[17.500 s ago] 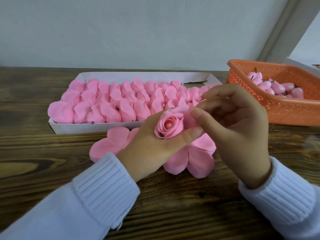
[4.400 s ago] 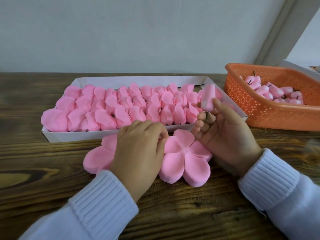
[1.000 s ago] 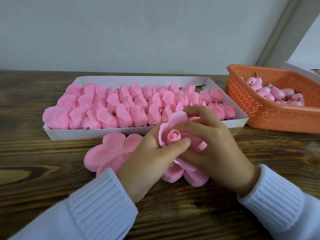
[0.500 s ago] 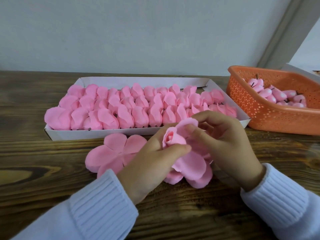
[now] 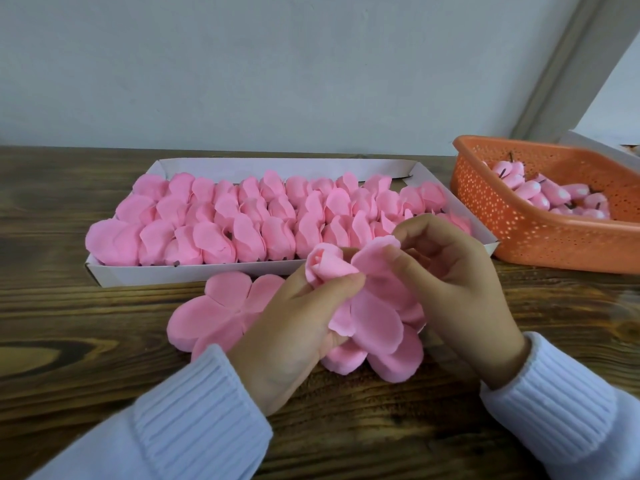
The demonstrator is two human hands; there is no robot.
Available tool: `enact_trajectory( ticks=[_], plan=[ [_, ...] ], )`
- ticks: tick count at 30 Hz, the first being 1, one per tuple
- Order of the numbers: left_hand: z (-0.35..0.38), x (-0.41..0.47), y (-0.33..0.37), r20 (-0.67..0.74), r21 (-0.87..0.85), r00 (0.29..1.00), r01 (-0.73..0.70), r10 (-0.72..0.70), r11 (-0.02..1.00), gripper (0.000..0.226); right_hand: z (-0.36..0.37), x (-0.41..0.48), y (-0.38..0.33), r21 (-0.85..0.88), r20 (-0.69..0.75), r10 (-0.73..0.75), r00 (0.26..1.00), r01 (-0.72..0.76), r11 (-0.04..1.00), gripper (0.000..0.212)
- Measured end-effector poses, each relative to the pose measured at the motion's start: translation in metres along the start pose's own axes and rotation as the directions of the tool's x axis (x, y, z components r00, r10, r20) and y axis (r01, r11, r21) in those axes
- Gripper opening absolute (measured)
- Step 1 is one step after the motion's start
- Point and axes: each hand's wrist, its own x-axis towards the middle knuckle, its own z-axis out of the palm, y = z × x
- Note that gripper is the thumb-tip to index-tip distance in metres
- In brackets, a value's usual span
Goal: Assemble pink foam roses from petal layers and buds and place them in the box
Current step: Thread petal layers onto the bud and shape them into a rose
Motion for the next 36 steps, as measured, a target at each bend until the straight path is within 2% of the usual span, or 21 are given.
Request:
enact_trajectory(
  ticks=[2, 6, 10, 15, 20, 23, 29, 33, 36],
  plan=[
    [-0.002, -0.001, -0.001, 0.001, 0.078, 1.0, 0.003, -0.003, 0.997, 0.027, 0.0, 0.0, 0.0, -0.014, 0.031, -0.036, 0.999, 0.037, 0.999, 0.003],
    [-0.002, -0.001, -0.004, 0.027, 0.278, 1.0, -0.008, 0.0, 0.961, 0.02, 0.002, -0.002, 0.0, -0.065, 0.017, -0.114, 0.993, 0.115, 0.991, 0.004],
    [-0.006, -0.001, -0.008, 0.07, 0.457, 0.996, -0.075, 0.048, 0.886, 0.03, 0.001, -0.002, -0.002, -0.102, 0.018, -0.168, 0.986, 0.169, 0.98, 0.006],
    [-0.005, 0.0, -0.007, 0.11, 0.507, 0.989, -0.138, 0.095, 0.851, 0.03, 0.001, -0.002, -0.002, -0.123, 0.019, -0.151, 0.988, 0.152, 0.981, 0.01],
    [-0.001, 0.0, -0.004, 0.18, 0.485, 0.977, -0.186, 0.11, 0.855, 0.027, 0.0, -0.004, -0.005, -0.104, 0.066, -0.175, 0.982, 0.181, 0.978, 0.009],
    [-0.002, 0.0, -0.006, 0.171, 0.505, 0.977, -0.196, 0.125, 0.841, 0.027, 0.001, -0.005, -0.007, -0.126, 0.077, -0.198, 0.977, 0.206, 0.97, 0.012],
    [-0.006, 0.003, -0.01, 0.162, 0.54, 0.977, -0.204, 0.137, 0.817, 0.03, 0.002, -0.005, -0.007, -0.022, 0.085, -0.156, 0.984, 0.159, 0.987, 0.007],
    [-0.006, 0.002, -0.01, 0.095, 0.387, 0.984, -0.178, 0.153, 0.905, 0.027, 0.002, -0.003, -0.002, 0.019, 0.075, -0.091, 0.993, 0.09, 0.996, 0.016],
    [-0.009, 0.004, -0.014, -0.001, 0.202, 0.995, -0.095, 0.097, 0.975, 0.029, 0.001, -0.002, 0.001, 0.073, 0.13, -0.006, 0.992, -0.003, 0.997, 0.026]
  ],
)
